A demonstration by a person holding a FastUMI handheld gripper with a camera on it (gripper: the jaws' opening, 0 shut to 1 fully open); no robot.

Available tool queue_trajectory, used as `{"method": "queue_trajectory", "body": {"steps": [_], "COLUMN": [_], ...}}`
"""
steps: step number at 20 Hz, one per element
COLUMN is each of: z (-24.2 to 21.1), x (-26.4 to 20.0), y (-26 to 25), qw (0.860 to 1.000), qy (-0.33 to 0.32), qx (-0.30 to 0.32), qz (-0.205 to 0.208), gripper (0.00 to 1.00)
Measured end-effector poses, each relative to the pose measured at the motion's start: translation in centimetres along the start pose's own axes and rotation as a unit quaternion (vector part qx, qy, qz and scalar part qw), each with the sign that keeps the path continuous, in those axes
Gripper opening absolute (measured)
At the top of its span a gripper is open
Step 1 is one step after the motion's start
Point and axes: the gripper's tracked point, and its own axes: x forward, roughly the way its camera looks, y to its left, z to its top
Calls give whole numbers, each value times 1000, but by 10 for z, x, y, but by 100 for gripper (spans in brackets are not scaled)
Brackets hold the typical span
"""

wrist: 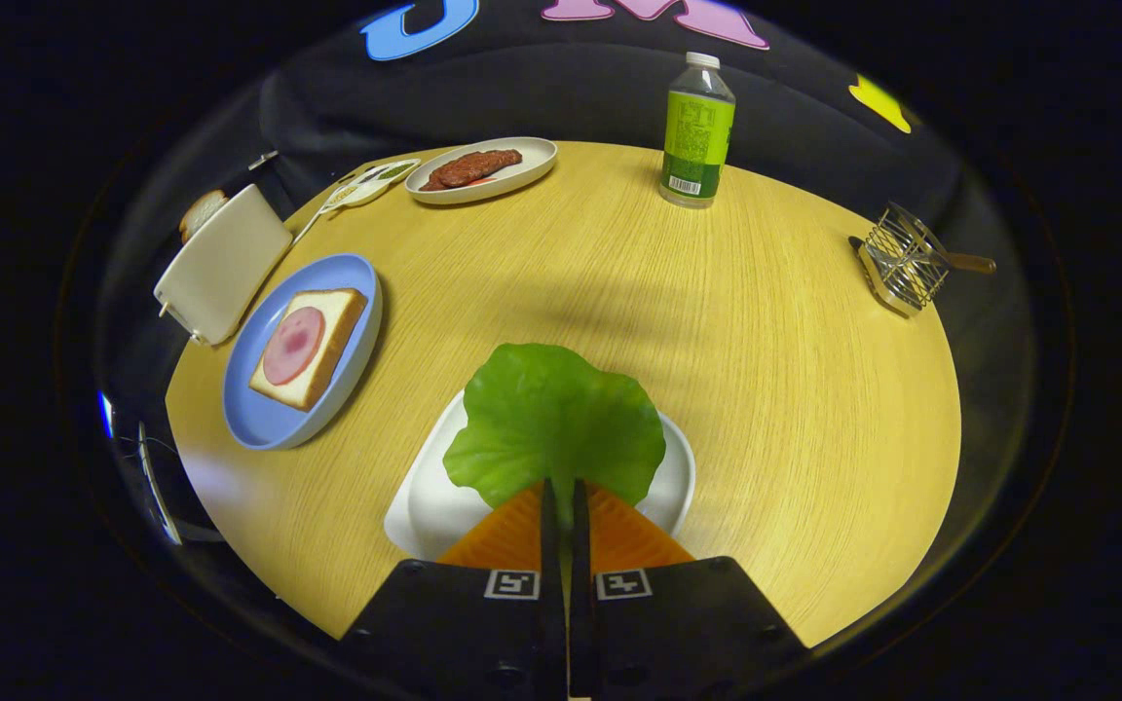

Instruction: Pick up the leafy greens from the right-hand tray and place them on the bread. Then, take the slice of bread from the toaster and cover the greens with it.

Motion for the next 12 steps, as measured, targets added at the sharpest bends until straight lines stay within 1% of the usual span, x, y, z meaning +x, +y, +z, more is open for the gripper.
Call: {"method": "queue_trajectory", "body": {"steps": [3, 9, 12], "z": [17, 55, 75], "x": [-19, -61, -71], "y": [2, 32, 64], "qw": [1000, 998, 998], "qy": [-24, -57, -66], "qx": [-14, -16, -13], "qz": [-12, -9, 10], "gripper": [6, 6, 6]}}
